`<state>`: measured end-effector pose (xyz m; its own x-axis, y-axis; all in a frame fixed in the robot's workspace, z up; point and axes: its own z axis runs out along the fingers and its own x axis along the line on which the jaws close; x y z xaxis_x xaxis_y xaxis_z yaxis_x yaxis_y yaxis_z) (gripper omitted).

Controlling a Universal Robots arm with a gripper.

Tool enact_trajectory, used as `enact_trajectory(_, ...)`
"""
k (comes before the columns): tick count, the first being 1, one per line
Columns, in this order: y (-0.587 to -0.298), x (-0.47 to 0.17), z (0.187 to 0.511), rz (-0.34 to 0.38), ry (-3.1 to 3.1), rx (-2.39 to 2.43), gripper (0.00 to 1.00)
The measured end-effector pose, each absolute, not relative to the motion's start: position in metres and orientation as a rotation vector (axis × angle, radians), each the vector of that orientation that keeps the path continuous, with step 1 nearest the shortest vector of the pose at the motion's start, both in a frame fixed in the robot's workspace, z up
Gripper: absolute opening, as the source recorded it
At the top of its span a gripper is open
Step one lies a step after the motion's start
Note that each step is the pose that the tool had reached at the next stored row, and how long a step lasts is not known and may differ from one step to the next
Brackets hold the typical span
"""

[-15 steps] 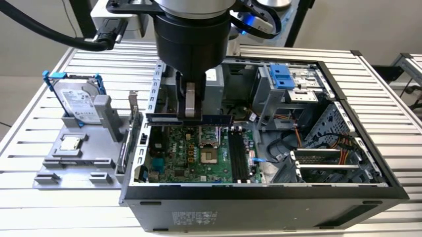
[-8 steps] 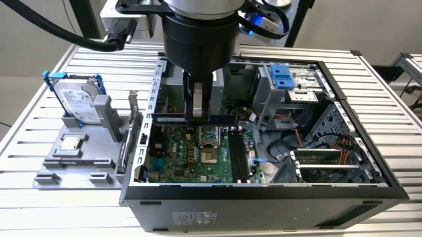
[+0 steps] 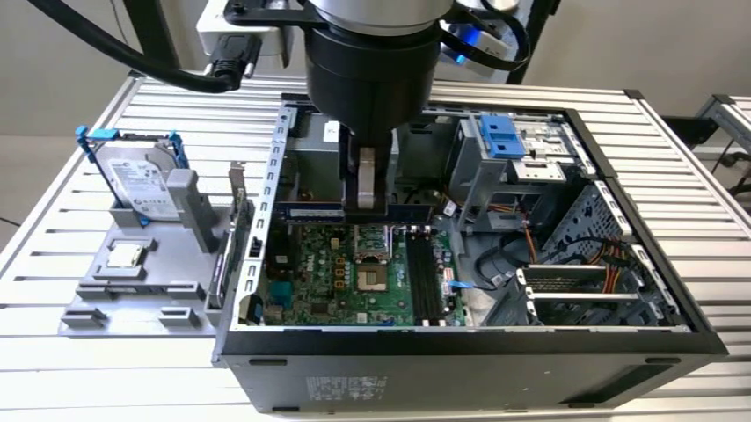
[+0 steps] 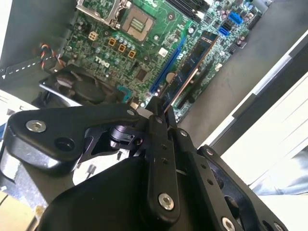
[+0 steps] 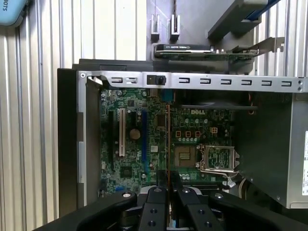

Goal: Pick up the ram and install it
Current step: 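Pick up the ram and move it above insertion slot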

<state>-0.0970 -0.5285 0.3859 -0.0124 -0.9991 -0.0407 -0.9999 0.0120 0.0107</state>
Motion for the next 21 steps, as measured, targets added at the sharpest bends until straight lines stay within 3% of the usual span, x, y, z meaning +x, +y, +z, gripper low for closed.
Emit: enact_trajectory(21,-0.528,-0.076,0.386,0.057,2.219,-2.192,0.00)
